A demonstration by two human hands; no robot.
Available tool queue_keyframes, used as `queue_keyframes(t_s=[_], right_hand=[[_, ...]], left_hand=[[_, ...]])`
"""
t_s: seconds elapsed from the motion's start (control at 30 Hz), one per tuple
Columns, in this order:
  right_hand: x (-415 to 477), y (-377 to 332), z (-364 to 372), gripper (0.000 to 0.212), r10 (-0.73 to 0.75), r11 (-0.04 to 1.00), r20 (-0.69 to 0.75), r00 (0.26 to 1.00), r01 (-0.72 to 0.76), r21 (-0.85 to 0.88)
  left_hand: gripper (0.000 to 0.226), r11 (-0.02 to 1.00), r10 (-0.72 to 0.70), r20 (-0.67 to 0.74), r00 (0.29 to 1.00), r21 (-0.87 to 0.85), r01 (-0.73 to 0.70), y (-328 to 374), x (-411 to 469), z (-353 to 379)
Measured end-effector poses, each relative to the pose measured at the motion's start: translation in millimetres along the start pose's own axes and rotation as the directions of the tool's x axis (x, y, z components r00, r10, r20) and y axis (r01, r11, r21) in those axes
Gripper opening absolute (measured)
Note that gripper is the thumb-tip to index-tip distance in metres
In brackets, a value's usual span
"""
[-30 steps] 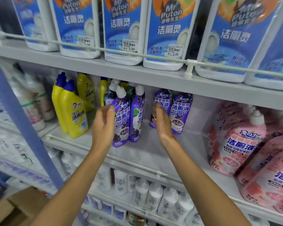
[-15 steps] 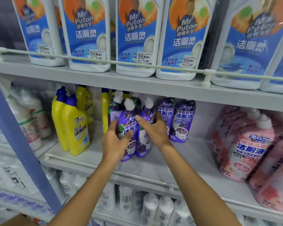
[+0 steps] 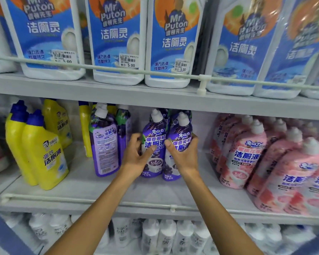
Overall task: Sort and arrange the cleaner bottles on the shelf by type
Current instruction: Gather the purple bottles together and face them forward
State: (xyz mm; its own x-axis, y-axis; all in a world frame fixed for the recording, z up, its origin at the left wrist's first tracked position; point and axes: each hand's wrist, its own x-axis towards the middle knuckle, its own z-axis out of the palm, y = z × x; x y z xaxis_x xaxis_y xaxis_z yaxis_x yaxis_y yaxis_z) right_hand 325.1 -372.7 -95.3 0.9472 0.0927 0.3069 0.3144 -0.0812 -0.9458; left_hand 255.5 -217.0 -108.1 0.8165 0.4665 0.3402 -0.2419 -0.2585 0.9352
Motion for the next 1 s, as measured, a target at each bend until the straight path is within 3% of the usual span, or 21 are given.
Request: queue_keyframes(t_s=[0.1,0.2,0.3,0.43,0.53,1.0], right_hand=[[2.0,16.2,-10.3,0.074,0.034,0.999,0.029,0.999,-0.033,-0.028],[5.6,27.5,-19.4,0.067,0.024,0.997,0.032,0.999,-0.021,-0.079],[12.5,28.8,-19.8,0.063,0.009,0.993,-0.011,1.0,-0.01,-0.119],[25.2,29.5,-14.7,0.067,-0.022,0.987,-0.109,0.994,0.004,-0.162],[37.1,34.0,-10.0,0.063,-0.029,0.99,-0.139,0.99,0.009,-0.143],[54.3,41.6,-0.9,0.066,-0.057,0.995,-0.117,0.991,0.047,-0.087]], left_hand=[[0.034,0.994,0.004,-0.077,0.997,0.109,0.004,-3.9,0.3,9.4],[0.03,0.993,-0.032,-0.123,0.992,0.109,0.046,-12.3,-3.2,19.3],[0.039,0.988,-0.043,-0.142,0.989,0.139,0.063,-14.9,5.5,25.4],[0.048,0.991,-0.036,-0.127,0.991,0.123,0.051,-23.4,23.7,29.4],[0.04,0.997,0.017,-0.101,0.995,0.075,-0.009,-26.3,33.8,31.5],[0.042,0.995,-0.003,-0.121,0.993,0.1,0.015,-47.0,57.2,49.6]])
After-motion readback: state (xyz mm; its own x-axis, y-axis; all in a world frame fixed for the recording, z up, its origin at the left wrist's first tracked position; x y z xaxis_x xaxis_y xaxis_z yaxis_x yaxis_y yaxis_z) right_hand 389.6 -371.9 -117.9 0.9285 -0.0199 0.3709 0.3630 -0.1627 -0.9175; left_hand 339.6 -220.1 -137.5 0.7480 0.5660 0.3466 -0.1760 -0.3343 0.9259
